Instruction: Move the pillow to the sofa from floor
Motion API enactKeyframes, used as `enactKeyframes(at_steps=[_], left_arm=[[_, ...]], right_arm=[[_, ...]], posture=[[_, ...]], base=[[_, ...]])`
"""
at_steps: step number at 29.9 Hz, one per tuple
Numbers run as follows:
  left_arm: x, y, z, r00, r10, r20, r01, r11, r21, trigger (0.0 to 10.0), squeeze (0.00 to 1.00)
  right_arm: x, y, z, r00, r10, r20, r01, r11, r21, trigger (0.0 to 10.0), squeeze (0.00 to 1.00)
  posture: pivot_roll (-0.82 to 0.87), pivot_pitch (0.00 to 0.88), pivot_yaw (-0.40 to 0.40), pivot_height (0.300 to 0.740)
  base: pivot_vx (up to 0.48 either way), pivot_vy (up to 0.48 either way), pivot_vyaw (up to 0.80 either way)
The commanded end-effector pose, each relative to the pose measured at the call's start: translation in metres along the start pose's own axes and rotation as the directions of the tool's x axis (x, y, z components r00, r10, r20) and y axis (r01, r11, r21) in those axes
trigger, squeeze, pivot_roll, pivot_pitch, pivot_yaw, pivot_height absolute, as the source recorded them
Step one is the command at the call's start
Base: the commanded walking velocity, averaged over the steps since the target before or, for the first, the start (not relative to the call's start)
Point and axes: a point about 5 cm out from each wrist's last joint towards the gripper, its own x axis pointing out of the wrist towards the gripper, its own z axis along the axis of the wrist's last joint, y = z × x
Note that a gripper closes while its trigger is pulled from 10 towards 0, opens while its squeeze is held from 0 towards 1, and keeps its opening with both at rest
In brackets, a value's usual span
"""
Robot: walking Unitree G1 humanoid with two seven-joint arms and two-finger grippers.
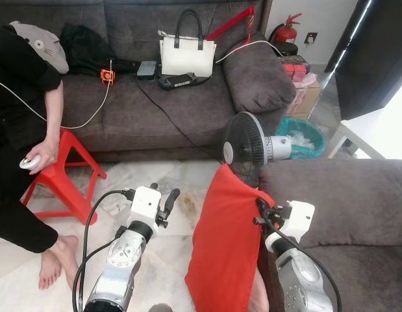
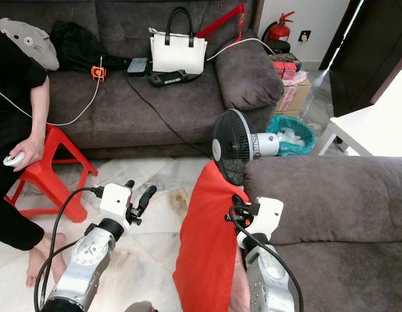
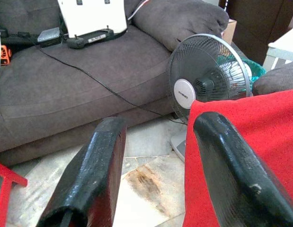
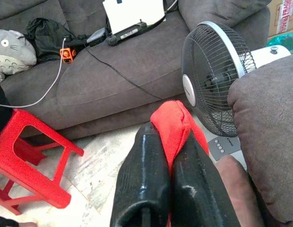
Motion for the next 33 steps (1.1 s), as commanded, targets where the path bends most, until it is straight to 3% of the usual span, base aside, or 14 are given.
enactKeyframes(at_steps=[1, 9, 13, 23, 33], left_arm=[[-0.0024, 0.0002, -0.0047, 1.000, -0.001, -0.021, 0.000, 1.000, -0.011, 10.0, 0.00], [-0.0018, 0.0004, -0.0051, 1.000, -0.003, -0.027, 0.004, 1.000, 0.004, 10.0, 0.00], [-0.0008, 0.0018, -0.0047, 1.000, 0.003, -0.028, -0.002, 0.999, 0.050, 10.0, 0.00], [-0.0003, 0.0011, -0.0054, 1.000, -0.003, -0.029, 0.005, 0.999, 0.052, 10.0, 0.00], [0.0003, 0.0008, -0.0055, 1.000, -0.004, -0.027, 0.005, 0.999, 0.052, 10.0, 0.00]], right_arm=[[0.0107, 0.0082, 0.0265, 0.991, 0.027, 0.130, -0.027, 1.000, -0.002, 10.0, 0.00], [0.0124, 0.0048, 0.0262, 0.993, 0.015, 0.118, -0.014, 1.000, -0.015, 10.0, 0.00], [0.0130, 0.0052, 0.0261, 0.993, 0.016, 0.117, -0.014, 1.000, -0.019, 10.0, 0.00], [0.0131, 0.0049, 0.0253, 0.993, 0.018, 0.114, -0.015, 1.000, -0.025, 10.0, 0.00], [0.0123, 0.0027, 0.0239, 0.994, 0.011, 0.109, -0.008, 1.000, -0.030, 10.0, 0.00]], posture=[[0.11, 0.054, -0.054, 0.740], [0.11, 0.047, -0.052, 0.740], [0.10, 0.042, -0.050, 0.740], [0.10, 0.029, -0.049, 0.740], [0.10, 0.036, -0.050, 0.740]], base=[[0.000, 0.000, 0.00], [0.000, 0.000, -0.79], [0.000, 0.000, -0.79], [0.000, -0.267, -0.79], [0.000, -0.027, -0.79]])
